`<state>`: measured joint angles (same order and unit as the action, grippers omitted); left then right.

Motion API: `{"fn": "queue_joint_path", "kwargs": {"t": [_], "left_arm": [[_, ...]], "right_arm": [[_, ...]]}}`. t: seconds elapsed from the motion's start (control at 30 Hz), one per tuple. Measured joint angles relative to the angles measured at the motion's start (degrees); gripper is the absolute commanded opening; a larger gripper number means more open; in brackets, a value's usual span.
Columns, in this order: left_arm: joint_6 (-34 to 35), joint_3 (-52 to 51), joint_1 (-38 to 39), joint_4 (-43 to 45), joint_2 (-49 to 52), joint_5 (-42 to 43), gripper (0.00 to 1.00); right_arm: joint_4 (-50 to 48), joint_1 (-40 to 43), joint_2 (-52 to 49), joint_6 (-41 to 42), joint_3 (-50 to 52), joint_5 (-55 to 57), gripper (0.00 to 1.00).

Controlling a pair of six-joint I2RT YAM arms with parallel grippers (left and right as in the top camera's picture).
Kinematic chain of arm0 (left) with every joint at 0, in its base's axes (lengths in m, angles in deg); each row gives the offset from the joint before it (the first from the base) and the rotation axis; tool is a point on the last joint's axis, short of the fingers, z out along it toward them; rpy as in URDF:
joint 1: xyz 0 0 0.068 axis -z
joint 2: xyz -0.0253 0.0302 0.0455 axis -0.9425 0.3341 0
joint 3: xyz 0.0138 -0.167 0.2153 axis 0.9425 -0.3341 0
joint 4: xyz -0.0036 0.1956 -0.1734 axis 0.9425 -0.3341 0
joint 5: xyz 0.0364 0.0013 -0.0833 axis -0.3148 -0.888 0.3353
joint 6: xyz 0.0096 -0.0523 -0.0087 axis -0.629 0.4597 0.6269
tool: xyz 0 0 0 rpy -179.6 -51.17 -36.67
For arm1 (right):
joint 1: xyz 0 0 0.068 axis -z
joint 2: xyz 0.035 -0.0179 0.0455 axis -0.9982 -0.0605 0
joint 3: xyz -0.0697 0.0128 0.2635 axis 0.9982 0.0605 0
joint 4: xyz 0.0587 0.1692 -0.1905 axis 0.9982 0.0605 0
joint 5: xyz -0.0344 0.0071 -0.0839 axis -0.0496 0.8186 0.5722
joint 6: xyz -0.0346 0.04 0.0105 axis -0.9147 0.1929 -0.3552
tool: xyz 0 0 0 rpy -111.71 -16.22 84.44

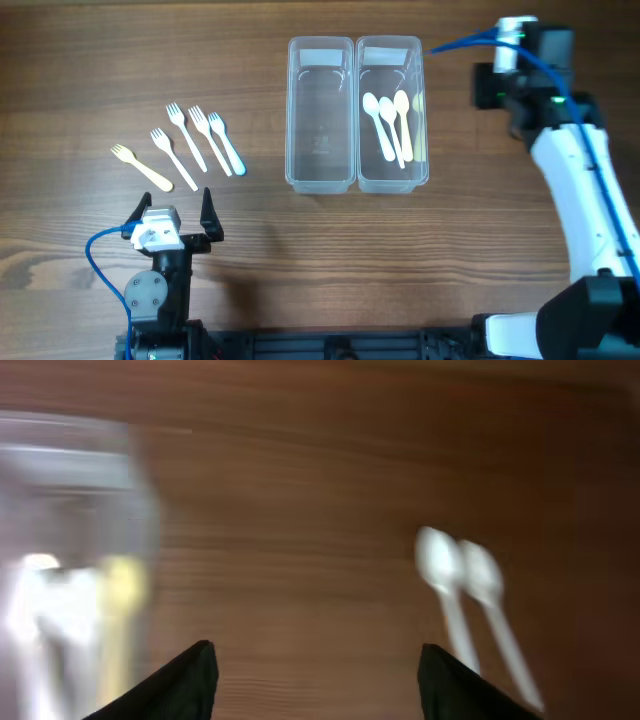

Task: Pack container
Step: 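Grasp another white spoon with the right gripper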

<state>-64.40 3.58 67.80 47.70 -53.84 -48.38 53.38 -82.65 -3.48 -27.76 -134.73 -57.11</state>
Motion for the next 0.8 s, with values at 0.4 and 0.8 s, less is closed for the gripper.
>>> {"fn": "queue_joint_path", "kwargs": {"t": [0.4,0.8], "left_arm": [[0.0,0.0,0.0,0.0,0.0,0.0,1.0],[0.0,0.0,0.0,0.0,0.0,0.0,1.0]], "right_arm": [[-2.6,17.4,-8.0,-6.7,0.0,-2.5,0.74],[-8.4,20.4,-22.0,-10.8,0.0,-7.7,0.75]]}}
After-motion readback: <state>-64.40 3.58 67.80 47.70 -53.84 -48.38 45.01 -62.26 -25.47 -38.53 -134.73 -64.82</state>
